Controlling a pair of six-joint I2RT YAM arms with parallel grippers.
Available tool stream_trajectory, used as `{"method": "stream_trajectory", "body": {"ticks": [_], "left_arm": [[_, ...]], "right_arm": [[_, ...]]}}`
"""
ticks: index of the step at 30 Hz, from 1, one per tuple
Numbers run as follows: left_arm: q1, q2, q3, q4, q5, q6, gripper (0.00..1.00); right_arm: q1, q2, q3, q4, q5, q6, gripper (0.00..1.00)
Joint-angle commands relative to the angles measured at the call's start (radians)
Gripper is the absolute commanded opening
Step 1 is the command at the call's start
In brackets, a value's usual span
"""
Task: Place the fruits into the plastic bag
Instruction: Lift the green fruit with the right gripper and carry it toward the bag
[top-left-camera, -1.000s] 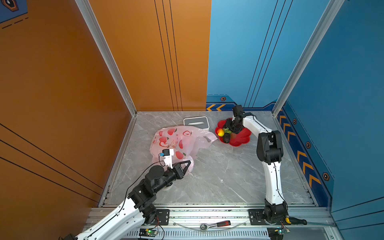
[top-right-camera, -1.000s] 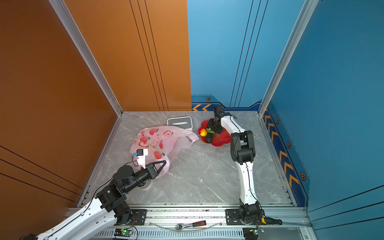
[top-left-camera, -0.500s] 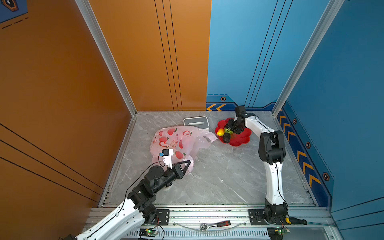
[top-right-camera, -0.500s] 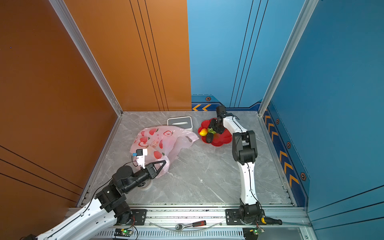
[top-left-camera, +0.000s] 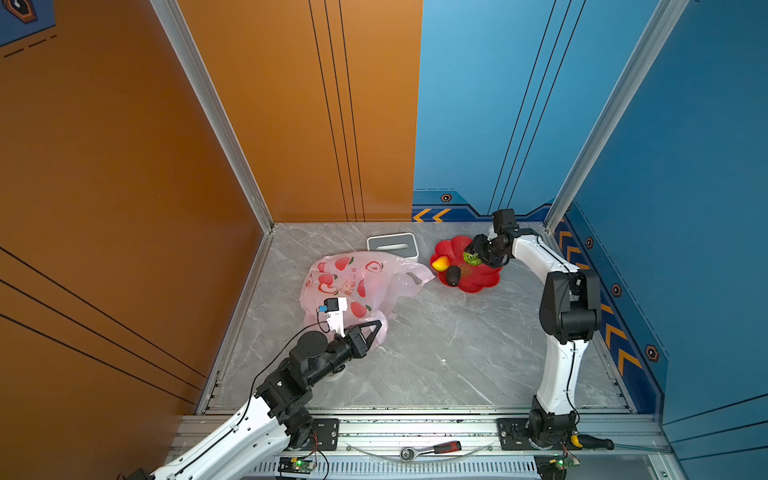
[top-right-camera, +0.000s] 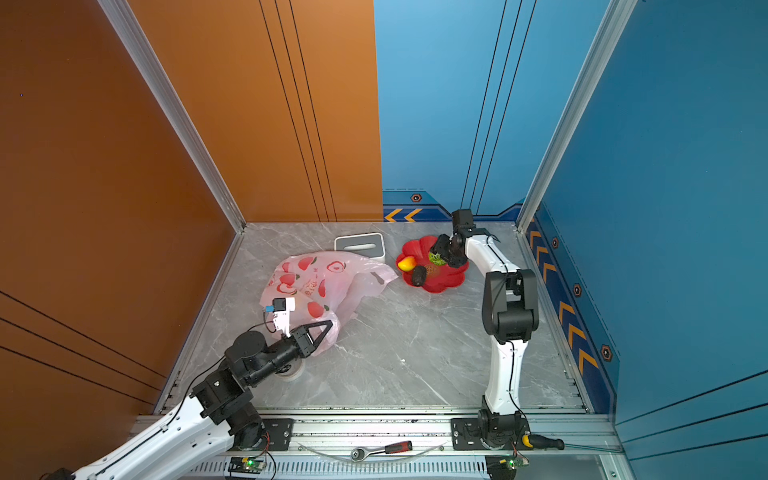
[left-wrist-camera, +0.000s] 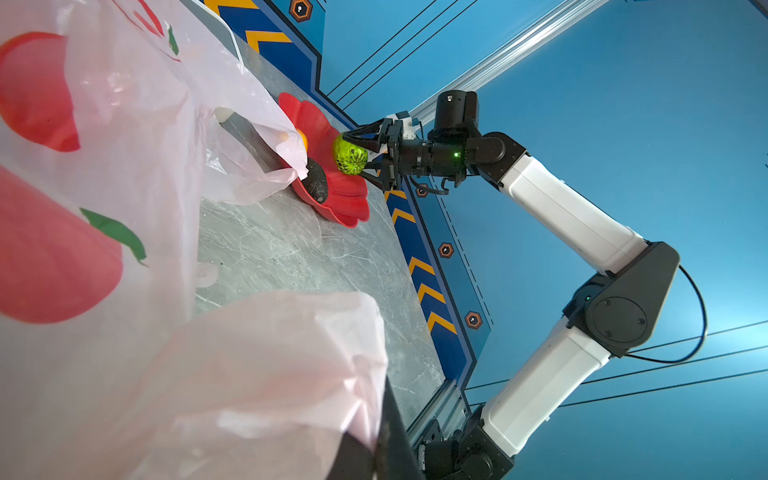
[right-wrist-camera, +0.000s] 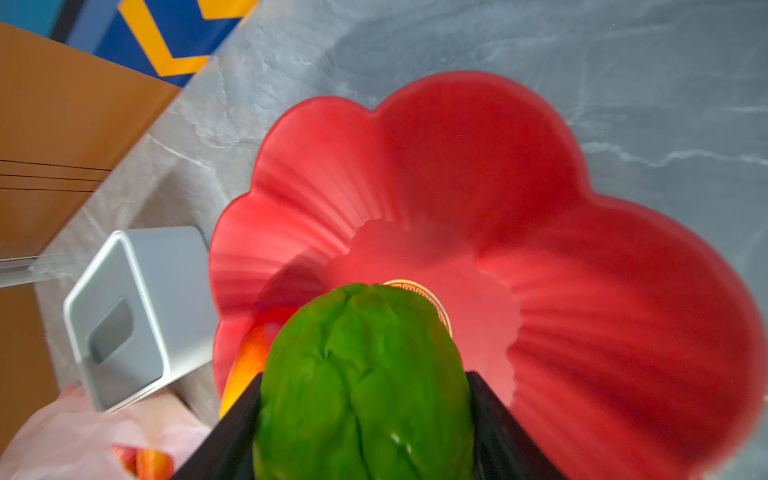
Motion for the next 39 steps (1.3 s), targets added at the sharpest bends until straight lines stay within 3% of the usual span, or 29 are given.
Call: {"method": "stream_trajectory", "body": {"ticks": [1, 17, 25, 39], "left_arm": [[0.012, -0.009, -0.009, 0.025, 0.014, -0.004, 0.0], [0.009, -0.02, -0.013, 0.026, 0.011, -0.008, 0.0], [0.01, -0.021, -0.017, 0.03, 0.009, -0.008, 0.0], [0.008, -0.005, -0.011, 0.044, 0.014, -0.008, 0.0]], "right_arm": [[-0.012, -0.099, -0.067, 0.055, -0.047, 0.031, 0.59], [-0.065, -0.393, -0.328, 0.349, -0.328, 0.219, 0.59], [-0.066, -0.523, -0.412, 0.408, -0.404, 0.253, 0.59], [0.006, -0.62, -0.648, 0.873, -0.653, 0.59, 0.59]]}}
